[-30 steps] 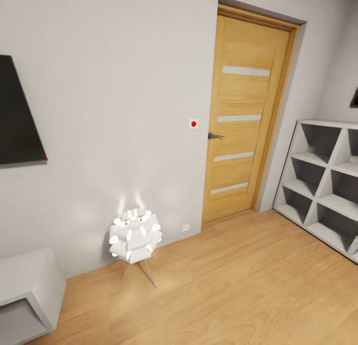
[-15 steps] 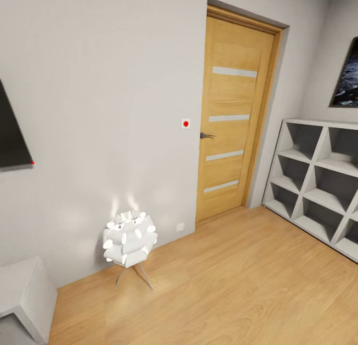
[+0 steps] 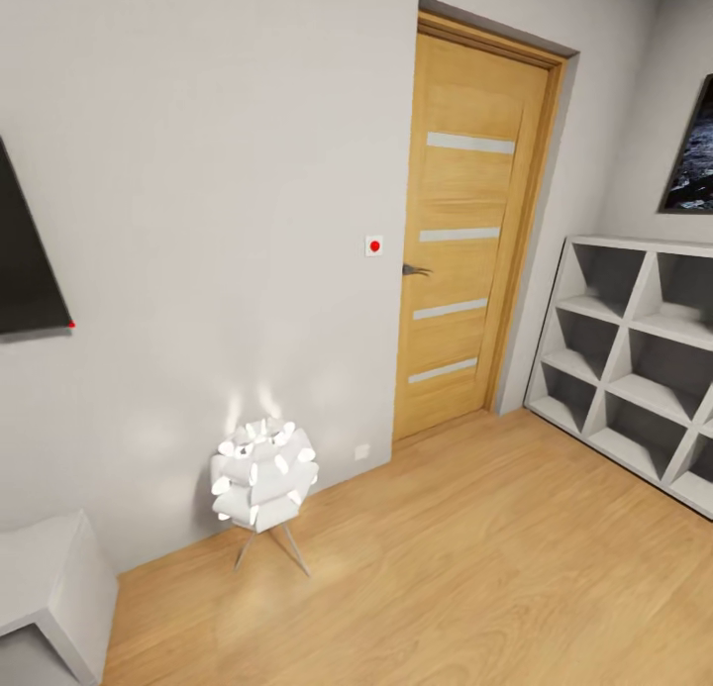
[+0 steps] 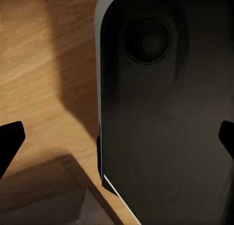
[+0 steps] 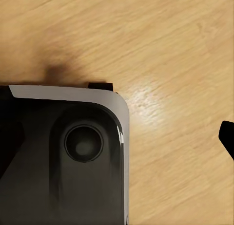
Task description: Attach the digital camera to the camera tripod in the bedroom.
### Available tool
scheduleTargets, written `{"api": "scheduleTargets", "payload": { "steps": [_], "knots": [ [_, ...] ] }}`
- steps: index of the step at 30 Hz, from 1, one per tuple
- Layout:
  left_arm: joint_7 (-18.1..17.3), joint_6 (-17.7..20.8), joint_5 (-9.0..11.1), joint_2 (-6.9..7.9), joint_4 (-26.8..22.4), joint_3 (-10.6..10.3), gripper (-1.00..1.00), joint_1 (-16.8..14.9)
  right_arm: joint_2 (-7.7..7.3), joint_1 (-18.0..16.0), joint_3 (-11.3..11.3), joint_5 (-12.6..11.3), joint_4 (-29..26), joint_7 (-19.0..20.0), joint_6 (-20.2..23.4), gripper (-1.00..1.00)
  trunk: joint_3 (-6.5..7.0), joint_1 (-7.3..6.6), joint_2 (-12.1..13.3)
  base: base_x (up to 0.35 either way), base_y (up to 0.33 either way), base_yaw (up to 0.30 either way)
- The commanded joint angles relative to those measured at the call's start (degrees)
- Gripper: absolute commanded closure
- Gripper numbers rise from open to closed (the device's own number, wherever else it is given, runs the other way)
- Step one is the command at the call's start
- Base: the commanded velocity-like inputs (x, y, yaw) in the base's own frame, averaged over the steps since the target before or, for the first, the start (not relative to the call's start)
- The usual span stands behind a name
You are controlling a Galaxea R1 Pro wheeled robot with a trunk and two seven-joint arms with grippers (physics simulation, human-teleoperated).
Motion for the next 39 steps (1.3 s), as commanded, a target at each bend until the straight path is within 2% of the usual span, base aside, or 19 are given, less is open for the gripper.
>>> {"api": "scheduleTargets", "payload": {
  "steps": [1,15,26,39],
  "knots": [
    [0.0,0.0,0.0,0.0,-0.1,0.0,-1.0,0.0,0.0,0.0,0.0,0.0,0.0,0.0,-0.1,-1.0,-0.05,0.0,0.0,-0.088,0.078,0.0],
    [0.0,0.0,0.0,0.0,-0.1,0.0,-1.0,0.0,0.0,0.0,0.0,0.0,0.0,0.0,-0.1,-1.0,-0.05,0.0,0.0,-0.114,0.106,-0.006],
    [0.0,-0.1,0.0,0.0,-0.1,0.0,-1.0,0.0,0.0,0.0,0.0,0.0,0.0,0.0,-0.1,-1.0,-0.05,0.0,0.0,-0.009,0.009,-0.199],
    [0.0,-0.2,0.0,0.0,-0.1,0.0,-1.0,0.0,0.0,0.0,0.0,0.0,0.0,0.0,-0.1,-1.0,-0.05,0.0,0.0,0.0,0.0,-0.036]
  ]
}}
